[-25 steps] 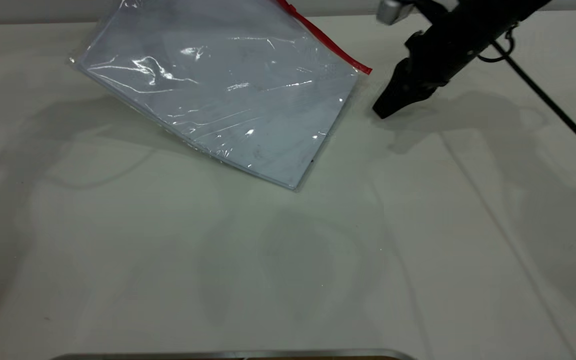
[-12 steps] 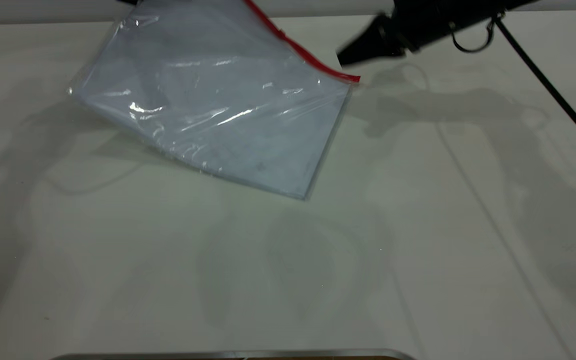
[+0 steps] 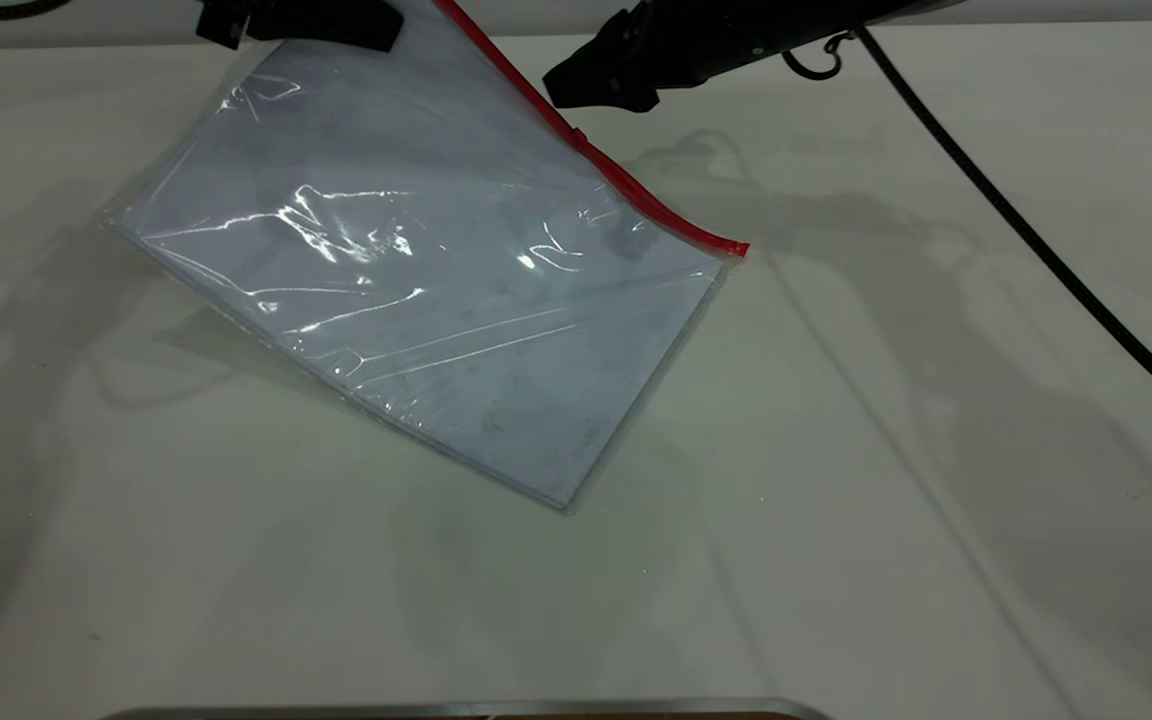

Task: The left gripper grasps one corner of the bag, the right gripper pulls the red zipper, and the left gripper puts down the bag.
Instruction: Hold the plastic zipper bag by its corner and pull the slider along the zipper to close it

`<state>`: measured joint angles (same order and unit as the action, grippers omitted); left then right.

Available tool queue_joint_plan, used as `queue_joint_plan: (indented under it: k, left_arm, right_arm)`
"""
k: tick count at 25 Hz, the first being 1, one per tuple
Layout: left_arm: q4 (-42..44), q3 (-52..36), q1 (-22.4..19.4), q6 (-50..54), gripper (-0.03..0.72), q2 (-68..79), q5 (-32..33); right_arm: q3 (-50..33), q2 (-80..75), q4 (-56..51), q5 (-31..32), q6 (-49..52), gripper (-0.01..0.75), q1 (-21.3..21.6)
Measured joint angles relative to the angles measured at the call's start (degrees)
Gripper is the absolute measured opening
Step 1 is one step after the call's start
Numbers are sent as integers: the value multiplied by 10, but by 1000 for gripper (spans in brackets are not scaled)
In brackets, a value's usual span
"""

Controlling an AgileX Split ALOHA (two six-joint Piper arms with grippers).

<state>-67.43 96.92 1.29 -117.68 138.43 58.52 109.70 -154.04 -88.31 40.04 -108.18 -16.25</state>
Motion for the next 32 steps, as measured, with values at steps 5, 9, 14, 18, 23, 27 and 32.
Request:
queue_joint_plan:
  k: [5, 9, 14, 18, 23, 27, 32]
  left_arm:
    - [1, 0, 0, 1, 57, 0, -7]
    - [13, 0, 0, 9, 57, 0, -24]
    - [20, 0, 0, 10, 57, 0, -34]
    - [20, 0, 0, 10, 57, 0, -34]
    - [21, 0, 0, 15, 57, 0, -34]
    - [21, 0, 0, 17, 57, 0, -34]
    - [21, 0, 0, 18, 57, 0, -34]
  right_arm:
    - [0, 0, 11, -4, 4, 449, 6]
    - [0, 0, 61, 8, 47, 449, 22]
    - [0, 0, 101, 94, 95, 449, 49]
    - [0, -1, 103, 108, 85, 449, 38]
    - [0, -13, 69, 55, 56, 449, 8]
    - [0, -31, 33, 52, 41, 449, 8]
    - [0, -35, 21, 52, 36, 412, 3]
